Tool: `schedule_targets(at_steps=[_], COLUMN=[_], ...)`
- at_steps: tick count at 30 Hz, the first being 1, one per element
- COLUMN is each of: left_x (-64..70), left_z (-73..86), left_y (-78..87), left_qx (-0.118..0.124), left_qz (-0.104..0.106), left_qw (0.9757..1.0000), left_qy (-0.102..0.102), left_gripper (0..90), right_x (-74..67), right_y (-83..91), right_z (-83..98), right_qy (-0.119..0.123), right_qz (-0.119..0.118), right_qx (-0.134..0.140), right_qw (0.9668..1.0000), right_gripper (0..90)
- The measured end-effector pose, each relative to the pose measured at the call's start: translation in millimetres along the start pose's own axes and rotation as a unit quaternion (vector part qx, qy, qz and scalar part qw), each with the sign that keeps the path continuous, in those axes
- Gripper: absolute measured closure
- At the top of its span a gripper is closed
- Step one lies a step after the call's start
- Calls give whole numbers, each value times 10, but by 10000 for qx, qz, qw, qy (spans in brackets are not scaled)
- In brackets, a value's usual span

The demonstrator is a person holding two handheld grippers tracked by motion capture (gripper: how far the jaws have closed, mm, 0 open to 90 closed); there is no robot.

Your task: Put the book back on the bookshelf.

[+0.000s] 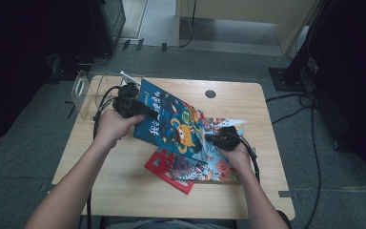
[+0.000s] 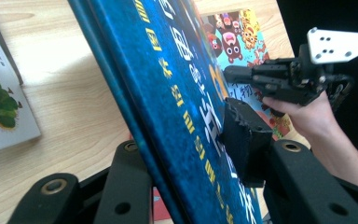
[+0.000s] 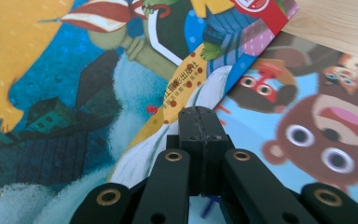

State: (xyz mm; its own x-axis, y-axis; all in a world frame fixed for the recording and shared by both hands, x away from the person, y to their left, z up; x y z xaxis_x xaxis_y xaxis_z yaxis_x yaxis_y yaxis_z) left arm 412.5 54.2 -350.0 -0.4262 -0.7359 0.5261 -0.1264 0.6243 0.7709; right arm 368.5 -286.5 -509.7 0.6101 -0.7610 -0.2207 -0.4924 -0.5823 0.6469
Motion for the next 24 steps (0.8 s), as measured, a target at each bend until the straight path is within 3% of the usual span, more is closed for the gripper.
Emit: schedule_targets(at_steps=[5, 9, 12, 18, 24], left_x=[-10, 5, -10, 3, -21], left_z=[-20, -57, -112, -204, -273], left_y=[64, 59, 94, 195, 363], left_qx=[-44, -192, -327, -549, -842], left_qz=[-4, 177, 340, 337, 271], left_qw=[10000, 9997, 9988, 9977, 9958], left_qy=[-8, 19, 156, 215, 254], left_gripper=[672, 706, 744, 788, 828], right_x=[-106, -189, -226, -212, -144], right_y=[-51, -90, -104, -97, -28], right_z=[-19, -39, -49, -66, -61], right_qy=[176, 342, 446, 429, 457], right_qz=[-72, -77, -85, -246, -56], right_qx=[-47, -87, -121, -192, -278], right_qw=[9998, 9993, 9989, 9986, 9986], right_gripper=[900, 900, 900, 823, 786])
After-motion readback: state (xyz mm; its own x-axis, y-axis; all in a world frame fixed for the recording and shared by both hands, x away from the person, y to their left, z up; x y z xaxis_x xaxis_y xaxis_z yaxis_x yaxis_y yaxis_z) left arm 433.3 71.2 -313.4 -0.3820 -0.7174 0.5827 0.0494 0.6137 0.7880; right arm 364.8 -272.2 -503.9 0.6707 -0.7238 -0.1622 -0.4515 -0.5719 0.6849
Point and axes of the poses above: each handheld gripper's, and its own axes: y roughly backward along the jaws, z roughly out of its underside, x roughly to its right, the point moved 1 cm from there along -y, roughly forward along the jaws, and after that the axes turned 1 degree about -x, right-handed, at the moved point
